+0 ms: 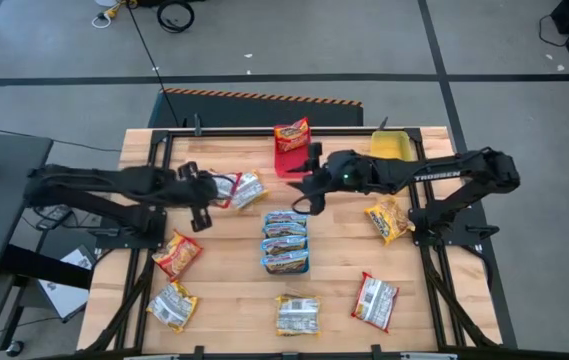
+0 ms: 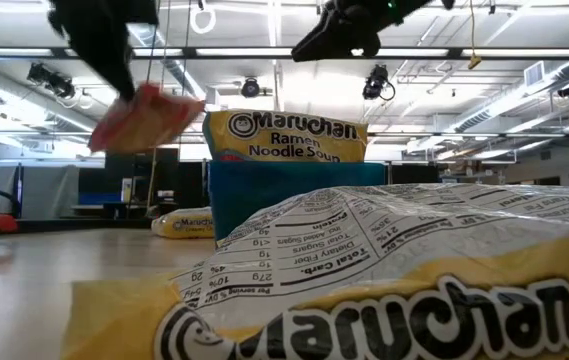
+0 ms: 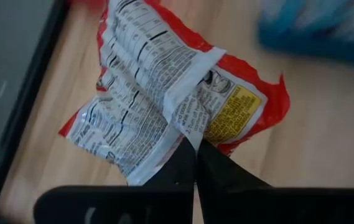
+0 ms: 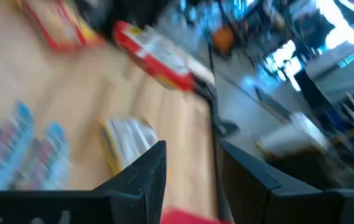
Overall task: Sort Maruchan noodles
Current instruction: Put the red noodle pack into the red bin
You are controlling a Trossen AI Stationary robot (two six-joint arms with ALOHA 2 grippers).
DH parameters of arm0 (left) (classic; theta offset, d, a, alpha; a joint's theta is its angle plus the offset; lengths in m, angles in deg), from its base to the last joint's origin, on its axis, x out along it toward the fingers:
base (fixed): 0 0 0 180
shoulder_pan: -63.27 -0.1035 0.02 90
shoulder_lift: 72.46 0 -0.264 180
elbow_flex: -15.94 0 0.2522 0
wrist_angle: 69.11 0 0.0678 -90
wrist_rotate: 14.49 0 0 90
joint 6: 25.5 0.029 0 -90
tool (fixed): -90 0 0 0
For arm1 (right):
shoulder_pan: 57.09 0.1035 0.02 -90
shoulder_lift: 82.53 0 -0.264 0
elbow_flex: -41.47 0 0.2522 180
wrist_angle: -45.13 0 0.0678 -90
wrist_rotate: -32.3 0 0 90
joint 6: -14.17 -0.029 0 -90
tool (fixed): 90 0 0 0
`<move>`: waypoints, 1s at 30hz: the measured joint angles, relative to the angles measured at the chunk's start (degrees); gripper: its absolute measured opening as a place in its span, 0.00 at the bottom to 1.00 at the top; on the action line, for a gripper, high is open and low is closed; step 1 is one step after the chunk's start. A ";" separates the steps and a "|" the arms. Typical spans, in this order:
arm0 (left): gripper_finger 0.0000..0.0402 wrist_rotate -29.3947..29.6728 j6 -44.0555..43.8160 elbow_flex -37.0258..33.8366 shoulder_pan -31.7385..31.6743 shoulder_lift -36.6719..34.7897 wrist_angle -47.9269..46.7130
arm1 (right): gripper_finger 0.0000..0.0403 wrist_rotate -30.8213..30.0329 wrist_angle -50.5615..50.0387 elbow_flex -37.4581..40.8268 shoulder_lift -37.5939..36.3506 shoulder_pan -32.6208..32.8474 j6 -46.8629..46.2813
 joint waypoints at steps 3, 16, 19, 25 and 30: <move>0.01 -4.24 5.71 0.08 0.00 -5.79 5.66 | 0.37 3.79 16.57 8.47 -0.28 -1.39 -3.57; 0.01 -25.87 20.73 -0.02 0.02 -10.87 26.98 | 0.47 14.32 47.52 12.91 13.12 -0.20 -13.11; 0.01 -26.71 21.28 -0.02 0.02 -9.15 28.17 | 0.56 13.18 47.65 11.48 13.43 0.60 -10.00; 0.01 -28.41 21.35 -0.05 0.02 -4.17 30.85 | 0.74 15.39 44.46 11.47 9.23 0.60 -4.61; 0.01 -30.23 24.23 -0.05 -1.45 0.10 34.44 | 0.81 27.87 36.87 10.53 7.30 -1.32 -2.47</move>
